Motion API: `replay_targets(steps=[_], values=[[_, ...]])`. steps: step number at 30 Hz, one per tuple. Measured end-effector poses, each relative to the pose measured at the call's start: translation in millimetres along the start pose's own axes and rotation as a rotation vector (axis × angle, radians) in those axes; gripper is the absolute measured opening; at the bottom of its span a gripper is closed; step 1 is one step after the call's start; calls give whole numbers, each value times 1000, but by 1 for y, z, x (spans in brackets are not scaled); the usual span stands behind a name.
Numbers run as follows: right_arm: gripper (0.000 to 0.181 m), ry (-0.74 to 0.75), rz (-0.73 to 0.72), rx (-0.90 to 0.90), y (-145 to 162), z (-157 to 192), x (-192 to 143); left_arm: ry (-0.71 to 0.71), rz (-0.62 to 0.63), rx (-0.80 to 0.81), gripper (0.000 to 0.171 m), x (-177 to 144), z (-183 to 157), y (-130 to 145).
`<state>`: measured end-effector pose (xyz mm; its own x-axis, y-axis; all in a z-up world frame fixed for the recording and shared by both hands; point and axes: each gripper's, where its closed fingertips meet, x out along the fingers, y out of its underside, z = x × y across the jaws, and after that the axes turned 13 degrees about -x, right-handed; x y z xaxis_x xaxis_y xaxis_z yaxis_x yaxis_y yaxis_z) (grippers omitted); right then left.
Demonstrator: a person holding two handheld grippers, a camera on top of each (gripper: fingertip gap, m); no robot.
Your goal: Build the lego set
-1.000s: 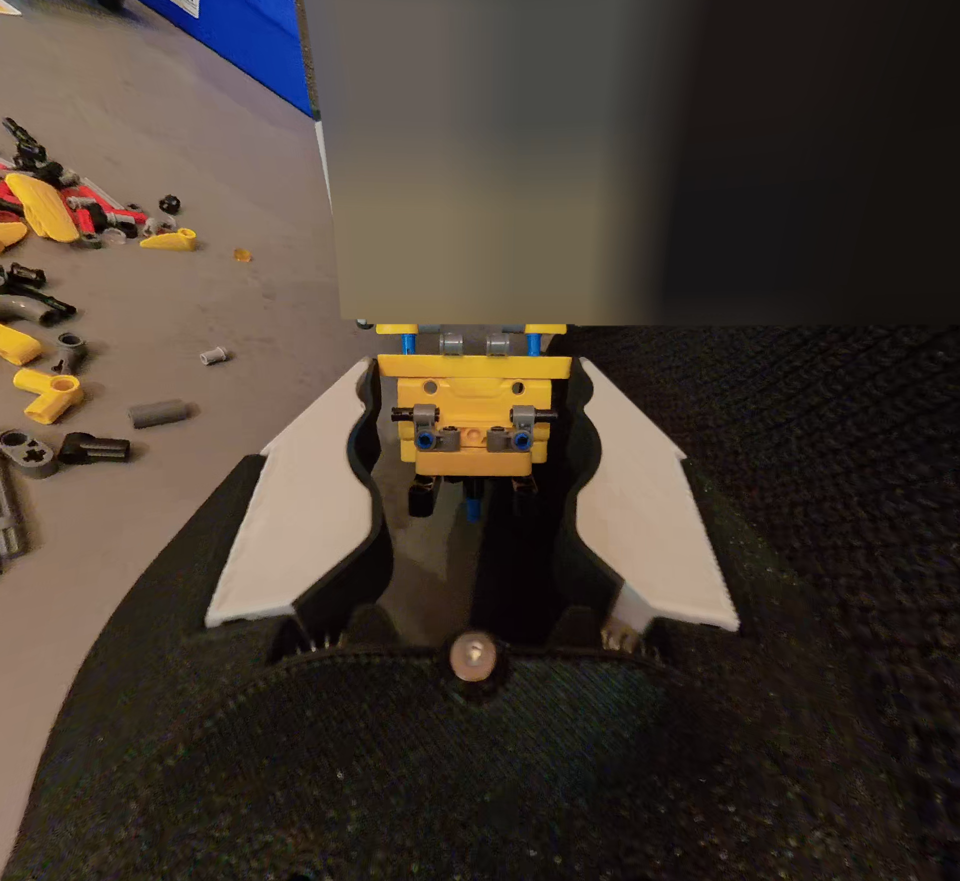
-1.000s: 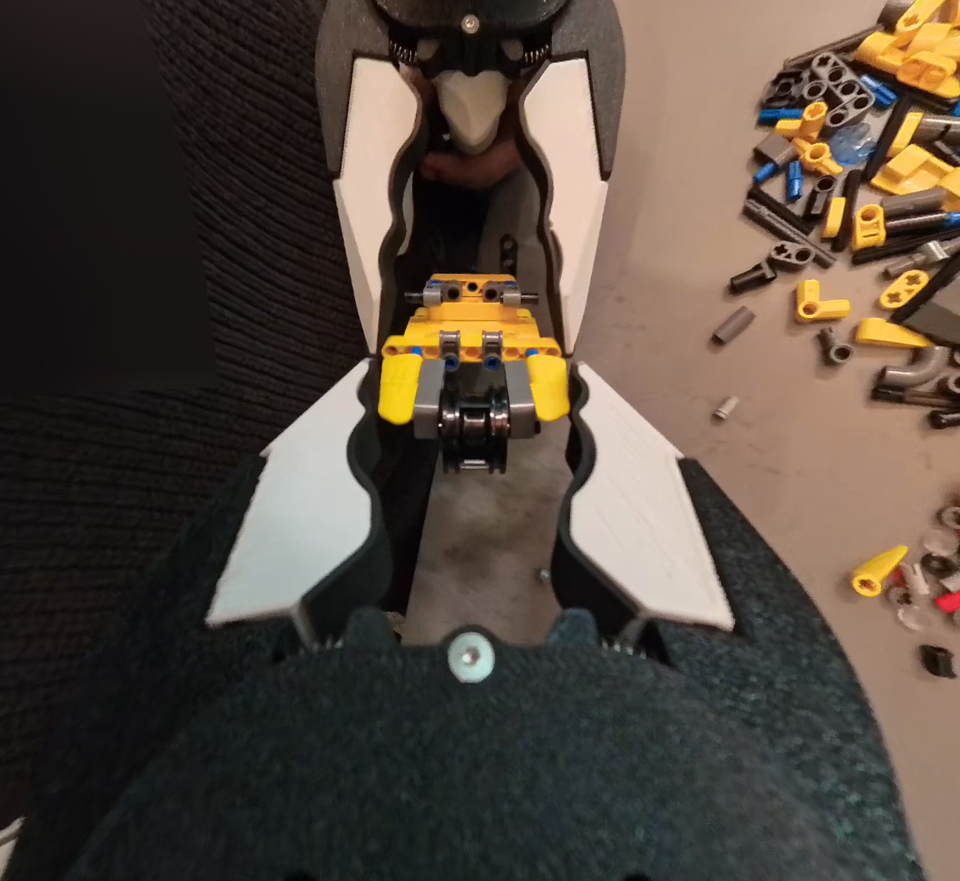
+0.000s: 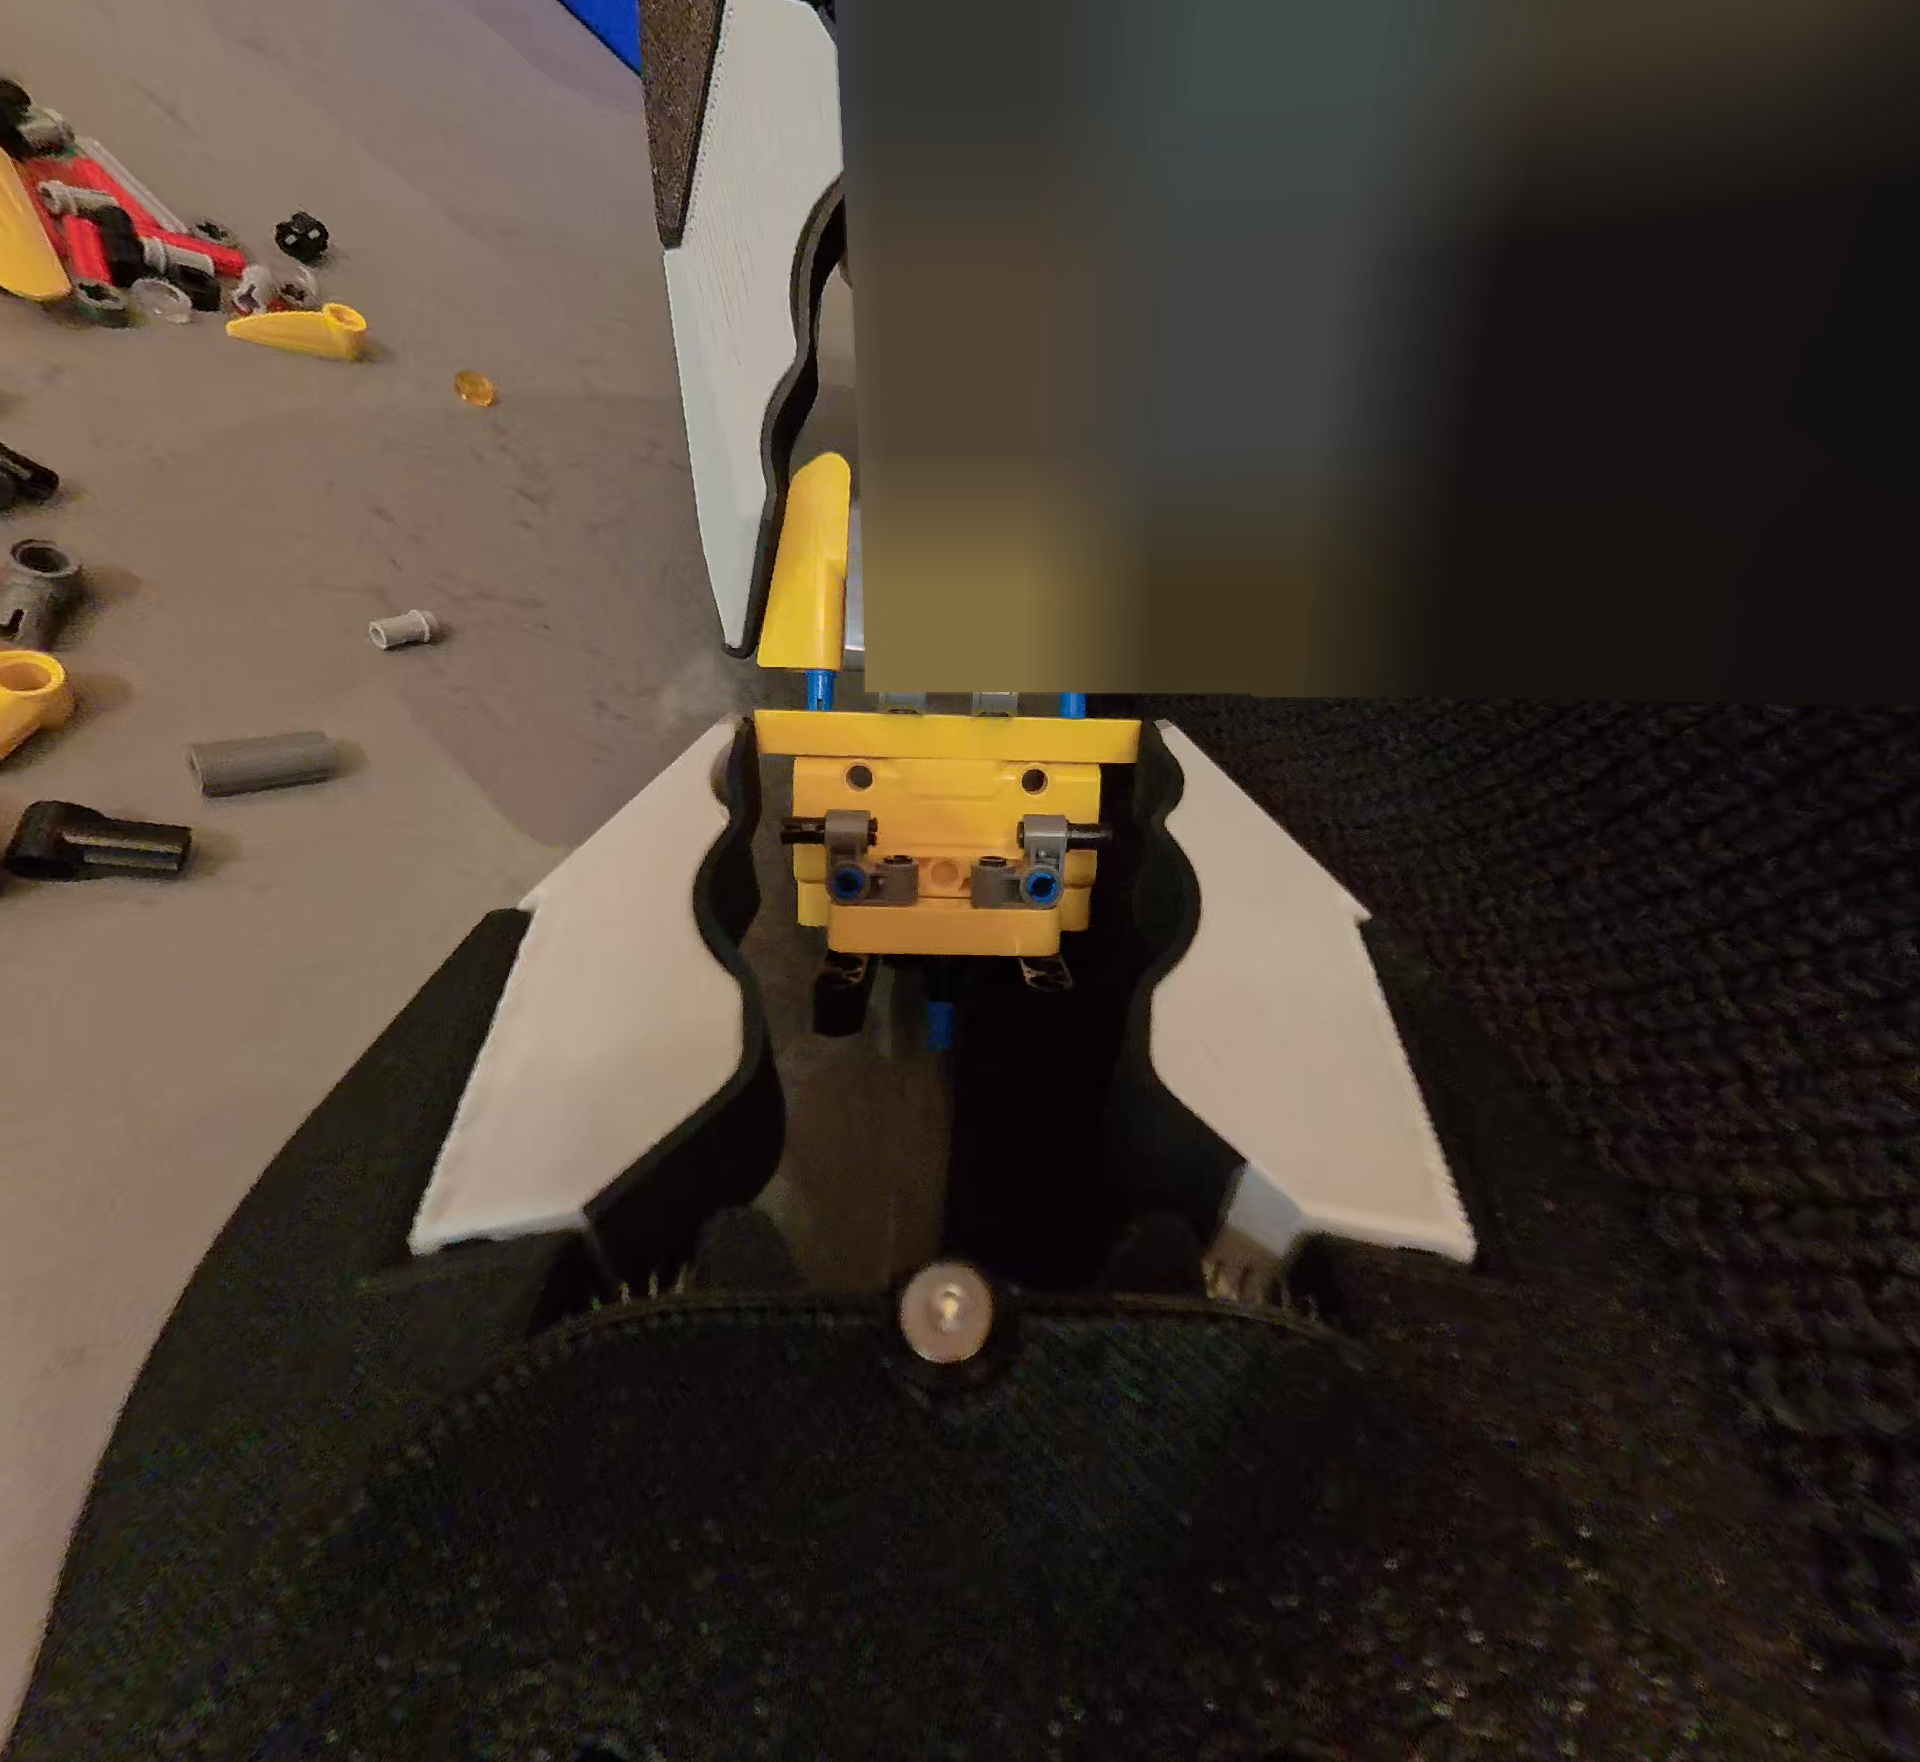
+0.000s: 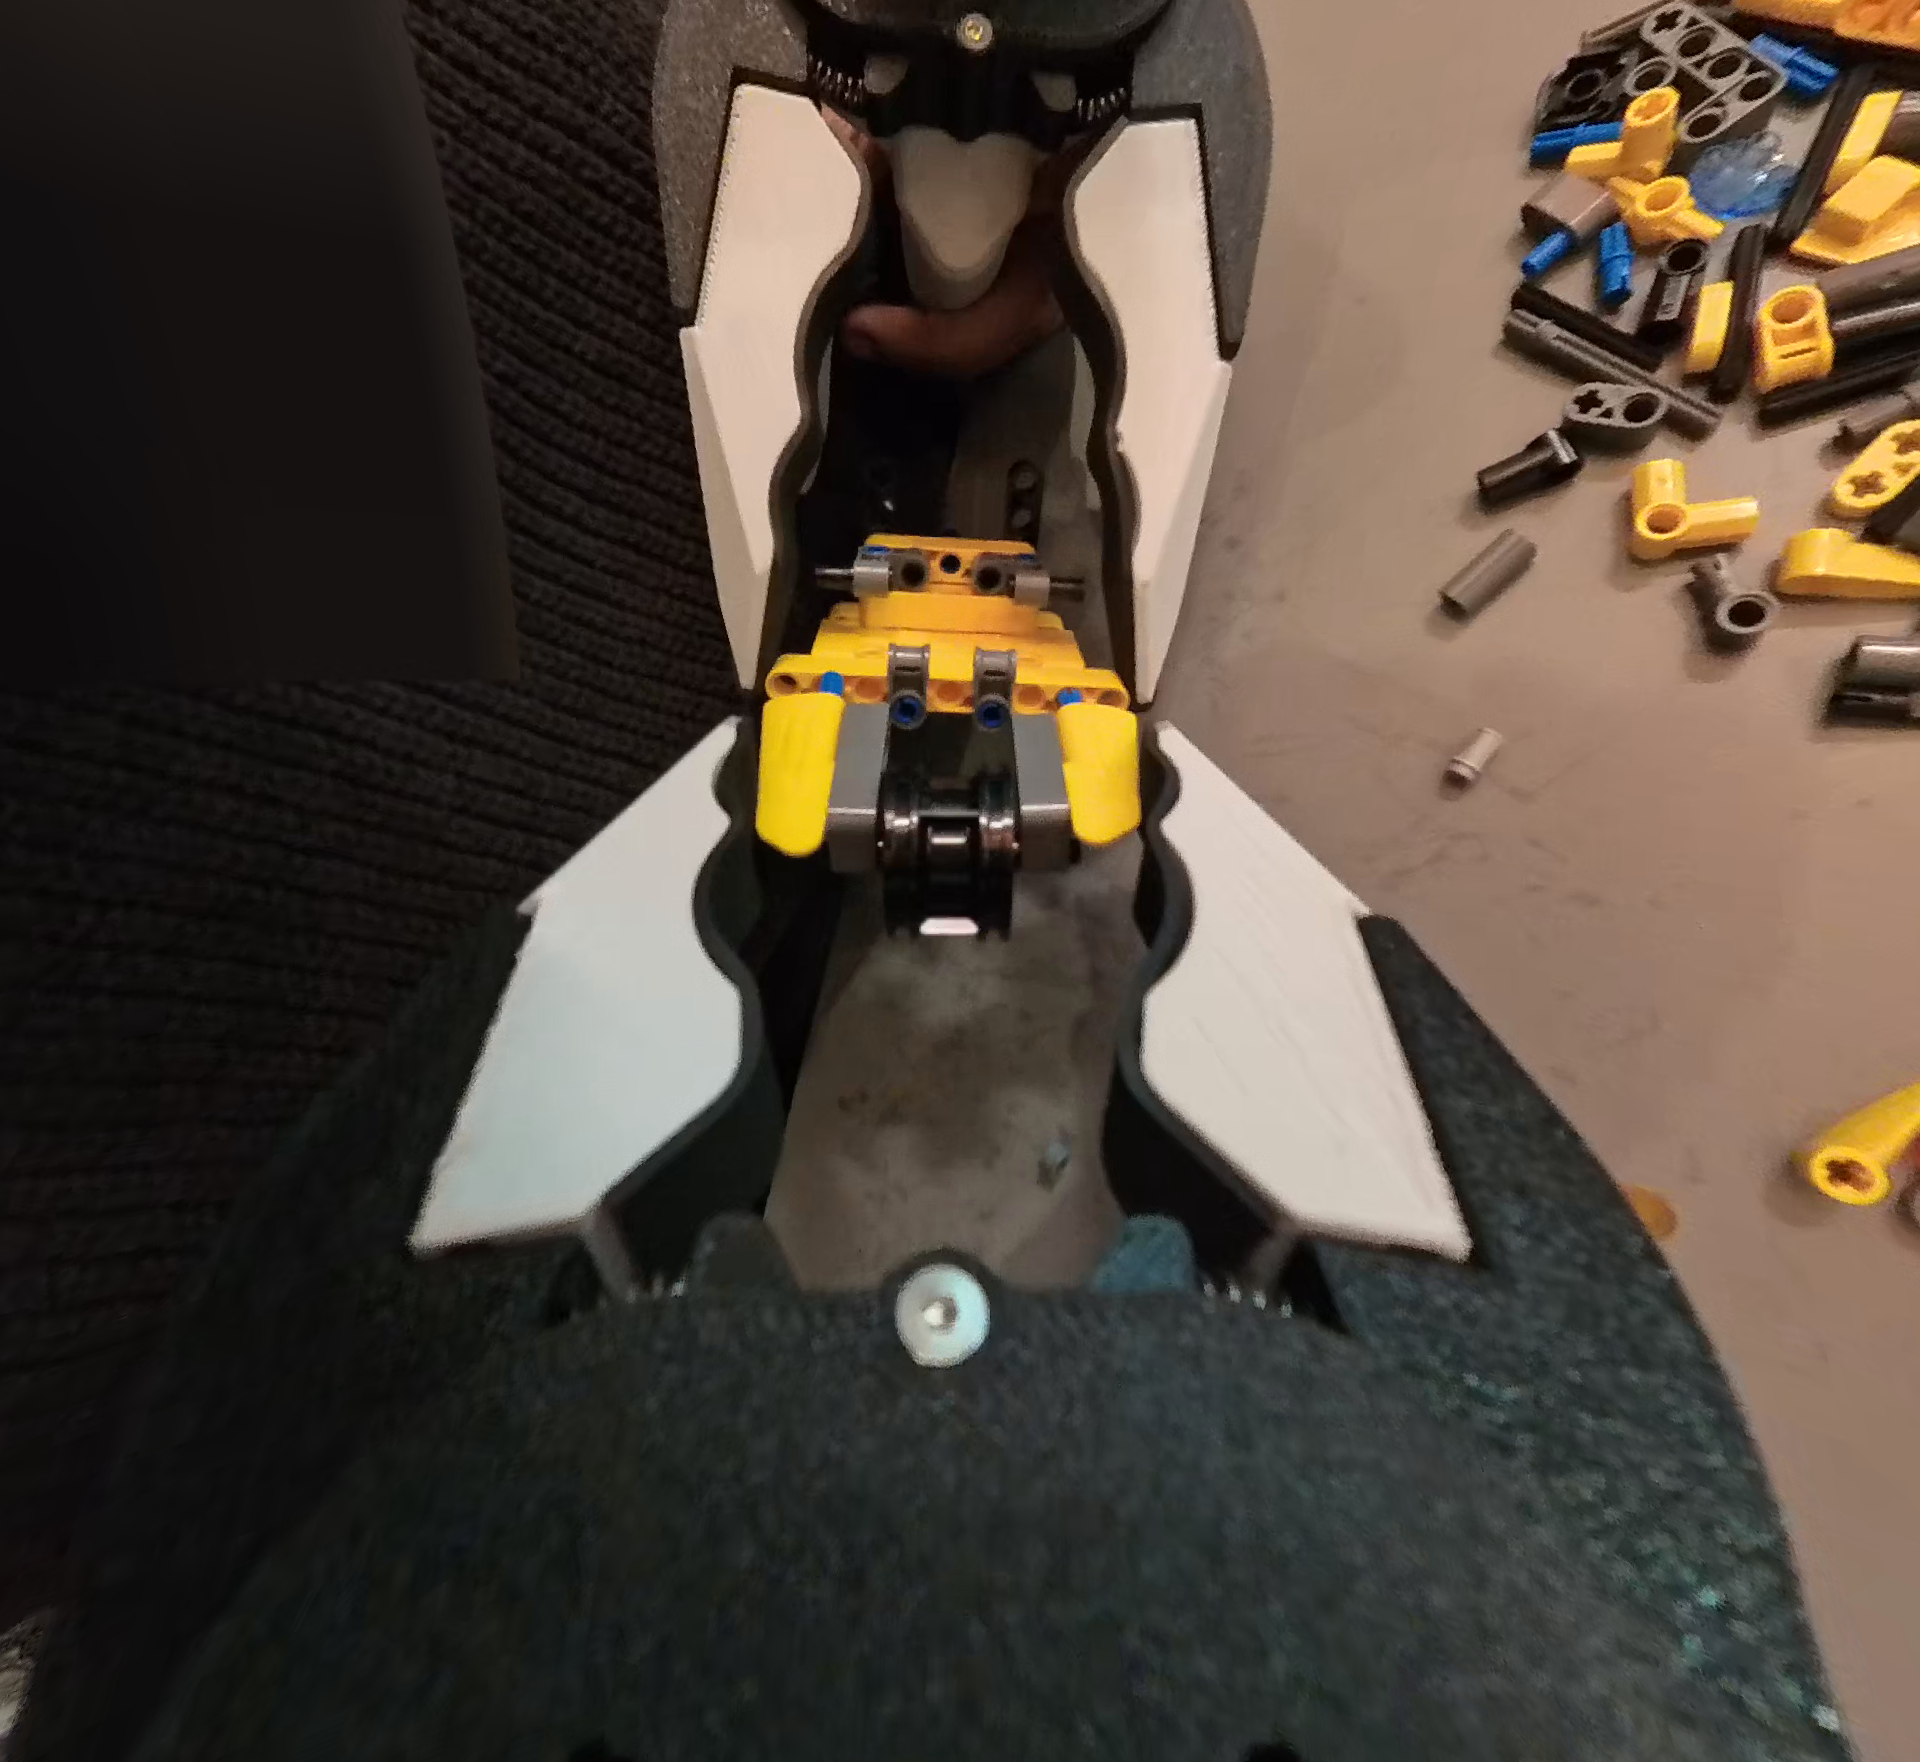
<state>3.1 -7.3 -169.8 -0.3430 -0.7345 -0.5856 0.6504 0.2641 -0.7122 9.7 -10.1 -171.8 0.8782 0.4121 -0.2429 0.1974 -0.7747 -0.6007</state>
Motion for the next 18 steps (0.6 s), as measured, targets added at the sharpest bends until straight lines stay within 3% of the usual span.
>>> replay_targets(steps=[18], values=[[72, 7, 15, -24, -2, 1, 1, 4, 14, 5, 68, 1, -1, 2]])
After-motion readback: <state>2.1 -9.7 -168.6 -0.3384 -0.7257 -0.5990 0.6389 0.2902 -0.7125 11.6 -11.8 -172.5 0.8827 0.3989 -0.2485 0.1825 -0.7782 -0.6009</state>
